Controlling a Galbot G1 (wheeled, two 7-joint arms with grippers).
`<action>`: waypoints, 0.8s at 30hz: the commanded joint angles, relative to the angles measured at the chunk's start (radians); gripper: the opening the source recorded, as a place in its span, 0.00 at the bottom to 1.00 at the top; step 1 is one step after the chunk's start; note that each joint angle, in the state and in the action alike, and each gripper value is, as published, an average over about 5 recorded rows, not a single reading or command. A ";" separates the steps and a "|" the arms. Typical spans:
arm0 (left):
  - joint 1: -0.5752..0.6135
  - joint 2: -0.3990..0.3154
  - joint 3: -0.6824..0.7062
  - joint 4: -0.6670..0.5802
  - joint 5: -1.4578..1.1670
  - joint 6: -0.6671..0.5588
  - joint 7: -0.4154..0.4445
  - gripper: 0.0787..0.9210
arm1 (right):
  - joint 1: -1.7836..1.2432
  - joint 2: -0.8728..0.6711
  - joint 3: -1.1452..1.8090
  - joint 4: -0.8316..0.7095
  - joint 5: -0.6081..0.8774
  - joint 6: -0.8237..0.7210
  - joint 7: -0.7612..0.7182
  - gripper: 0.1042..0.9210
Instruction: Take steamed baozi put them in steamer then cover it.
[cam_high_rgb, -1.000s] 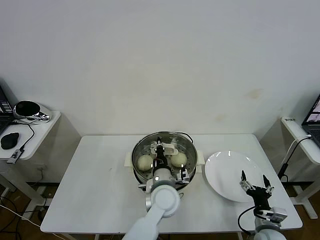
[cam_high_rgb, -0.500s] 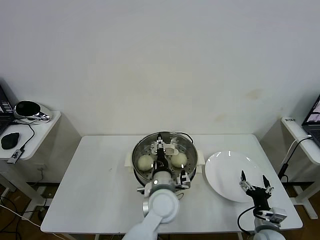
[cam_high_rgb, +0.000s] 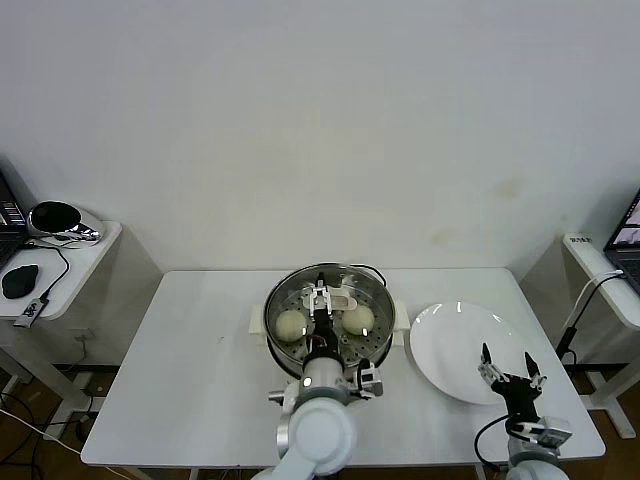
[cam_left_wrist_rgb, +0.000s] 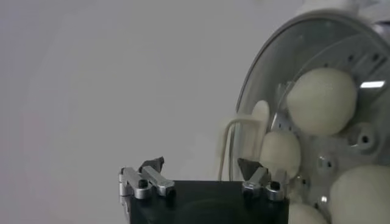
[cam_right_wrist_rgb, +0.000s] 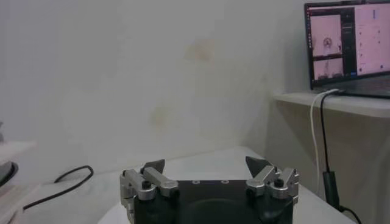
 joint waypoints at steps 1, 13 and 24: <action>0.082 0.052 -0.029 -0.218 -0.046 0.035 0.017 0.88 | -0.011 0.004 -0.009 0.013 -0.004 -0.013 -0.006 0.88; 0.292 0.221 -0.535 -0.368 -0.993 -0.358 -0.465 0.88 | -0.142 0.040 -0.080 0.066 -0.085 0.044 -0.025 0.88; 0.635 0.127 -0.838 -0.234 -1.652 -0.656 -0.453 0.88 | -0.245 0.022 -0.136 0.123 -0.125 0.112 -0.061 0.88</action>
